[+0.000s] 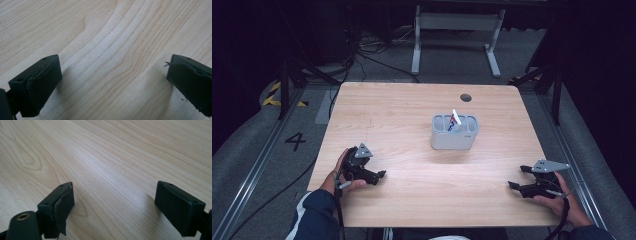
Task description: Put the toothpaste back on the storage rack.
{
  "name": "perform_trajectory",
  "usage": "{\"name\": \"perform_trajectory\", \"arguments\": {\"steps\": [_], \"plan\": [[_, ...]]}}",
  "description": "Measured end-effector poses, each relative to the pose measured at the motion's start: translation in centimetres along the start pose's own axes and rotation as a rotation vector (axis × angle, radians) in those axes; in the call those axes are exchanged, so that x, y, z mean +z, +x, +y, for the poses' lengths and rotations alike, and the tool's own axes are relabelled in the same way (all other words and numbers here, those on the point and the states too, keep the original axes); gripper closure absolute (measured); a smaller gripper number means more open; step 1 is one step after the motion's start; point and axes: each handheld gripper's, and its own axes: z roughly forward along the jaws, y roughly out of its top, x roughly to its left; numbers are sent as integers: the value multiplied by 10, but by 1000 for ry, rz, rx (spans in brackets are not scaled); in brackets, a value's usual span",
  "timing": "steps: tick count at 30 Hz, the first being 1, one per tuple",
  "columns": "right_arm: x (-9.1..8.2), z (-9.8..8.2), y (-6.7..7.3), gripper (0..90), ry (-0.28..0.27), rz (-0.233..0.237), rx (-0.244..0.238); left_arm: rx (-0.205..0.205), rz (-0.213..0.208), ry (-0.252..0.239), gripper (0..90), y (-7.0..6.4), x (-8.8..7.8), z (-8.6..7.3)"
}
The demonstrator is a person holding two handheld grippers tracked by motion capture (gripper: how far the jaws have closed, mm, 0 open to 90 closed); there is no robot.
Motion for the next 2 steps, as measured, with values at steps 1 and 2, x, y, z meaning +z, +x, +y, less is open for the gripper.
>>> {"name": "perform_trajectory", "arguments": {"steps": [1,2], "plan": [[0,0,0,160,0,1,0,-1,0,0,2,0,0,0],[0,0,0,160,0,1,0,-1,0,0,2,0,0,0]]}}
